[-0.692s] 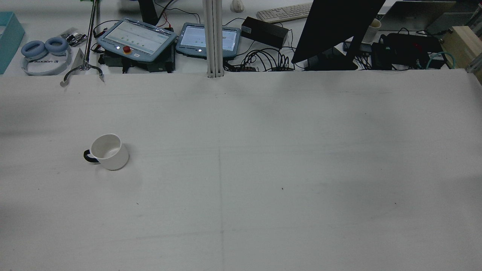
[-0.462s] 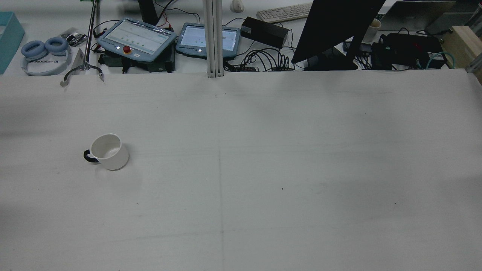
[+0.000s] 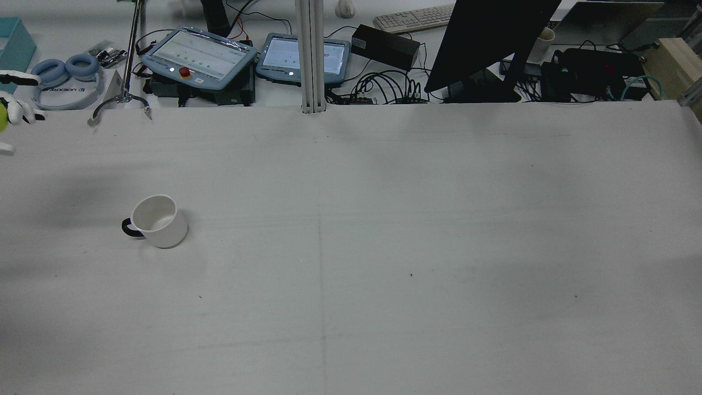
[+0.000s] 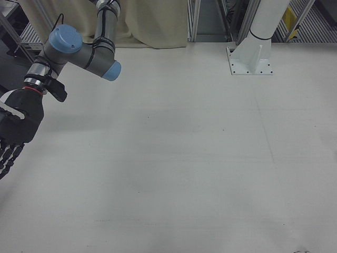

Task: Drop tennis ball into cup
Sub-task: 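Move the left hand holding the tennis ball over the white mug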

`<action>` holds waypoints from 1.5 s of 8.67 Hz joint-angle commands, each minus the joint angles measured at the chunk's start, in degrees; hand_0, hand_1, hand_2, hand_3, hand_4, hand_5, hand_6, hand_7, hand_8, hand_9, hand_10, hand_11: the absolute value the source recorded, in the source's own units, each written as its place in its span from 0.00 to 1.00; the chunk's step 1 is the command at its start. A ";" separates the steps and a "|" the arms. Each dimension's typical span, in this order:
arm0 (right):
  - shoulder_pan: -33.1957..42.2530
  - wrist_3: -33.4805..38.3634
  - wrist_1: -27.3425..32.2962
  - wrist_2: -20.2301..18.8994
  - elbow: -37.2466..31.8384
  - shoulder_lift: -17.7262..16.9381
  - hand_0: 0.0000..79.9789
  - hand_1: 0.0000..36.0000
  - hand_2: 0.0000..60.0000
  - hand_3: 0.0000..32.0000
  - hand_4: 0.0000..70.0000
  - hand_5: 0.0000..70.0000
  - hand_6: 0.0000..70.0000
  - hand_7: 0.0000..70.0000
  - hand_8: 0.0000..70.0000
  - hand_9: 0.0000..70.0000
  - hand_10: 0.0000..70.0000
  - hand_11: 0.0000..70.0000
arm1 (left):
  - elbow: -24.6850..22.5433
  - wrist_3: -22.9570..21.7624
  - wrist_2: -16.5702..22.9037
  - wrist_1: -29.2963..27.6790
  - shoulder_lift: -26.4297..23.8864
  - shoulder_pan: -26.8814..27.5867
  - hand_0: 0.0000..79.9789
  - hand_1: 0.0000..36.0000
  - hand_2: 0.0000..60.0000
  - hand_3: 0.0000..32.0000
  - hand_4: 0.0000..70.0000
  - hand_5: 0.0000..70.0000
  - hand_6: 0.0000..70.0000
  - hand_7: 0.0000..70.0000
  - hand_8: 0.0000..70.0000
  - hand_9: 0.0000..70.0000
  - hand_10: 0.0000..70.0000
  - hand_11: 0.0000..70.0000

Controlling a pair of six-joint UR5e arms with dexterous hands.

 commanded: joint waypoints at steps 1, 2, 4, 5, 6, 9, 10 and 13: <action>0.00 0.00 0.00 0.00 0.00 0.00 0.00 0.00 0.00 0.00 0.00 0.00 0.00 0.00 0.00 0.00 0.00 0.00 | -0.49 0.75 -5.33 0.67 -0.50 13.39 1.00 0.79 0.28 0.00 0.32 0.37 1.00 1.00 0.55 0.66 0.27 0.43; 0.00 0.00 0.00 0.00 0.00 0.00 0.00 0.00 0.00 0.00 0.00 0.00 0.00 0.00 0.00 0.00 0.00 0.00 | -0.14 1.01 -6.56 0.75 -0.59 15.08 1.00 0.80 0.26 0.00 0.34 0.35 1.00 1.00 0.54 0.67 0.27 0.43; 0.00 0.00 0.00 0.00 0.00 0.00 0.00 0.00 0.00 0.00 0.00 0.00 0.00 0.00 0.00 0.00 0.00 0.00 | 0.39 2.15 -6.84 2.68 -3.30 18.43 0.94 0.75 0.28 0.00 0.34 0.34 1.00 1.00 0.54 0.66 0.26 0.42; 0.00 0.00 0.00 0.00 0.00 0.00 0.00 0.00 0.00 0.00 0.00 0.00 0.00 0.00 0.00 0.00 0.00 0.00 | 1.09 1.98 -6.75 3.04 -4.27 18.70 0.94 0.75 0.28 0.00 0.35 0.34 1.00 1.00 0.53 0.66 0.26 0.42; 0.00 0.00 0.00 0.00 0.00 0.00 0.00 0.00 0.00 0.00 0.00 0.00 0.00 0.00 0.00 0.00 0.00 0.00 | 1.18 1.54 -6.67 3.13 -4.37 18.71 0.92 0.74 0.28 0.00 0.34 0.34 1.00 1.00 0.53 0.65 0.26 0.42; 0.00 0.00 0.00 0.00 0.00 0.00 0.00 0.00 0.00 0.00 0.00 0.00 0.00 0.00 0.00 0.00 0.00 0.00 | 2.58 1.54 -6.67 2.17 -4.45 19.23 0.68 0.63 0.44 0.00 0.24 0.21 0.61 0.25 0.22 0.17 0.18 0.29; 0.00 0.00 0.00 0.00 0.00 0.00 0.00 0.00 0.00 0.00 0.00 0.00 0.00 0.00 0.00 0.00 0.00 0.00 | 4.33 1.45 -6.58 1.64 -5.33 19.15 0.63 0.57 0.47 0.00 0.22 0.17 0.45 0.21 0.16 0.13 0.16 0.26; 0.00 0.00 0.00 0.00 0.00 0.00 0.00 0.00 0.00 0.00 0.00 0.00 0.00 0.00 0.00 0.00 0.00 0.00 | 4.88 1.45 -6.23 1.28 -5.69 19.14 0.61 0.49 0.51 0.00 0.21 0.19 0.61 0.15 0.19 0.11 0.15 0.24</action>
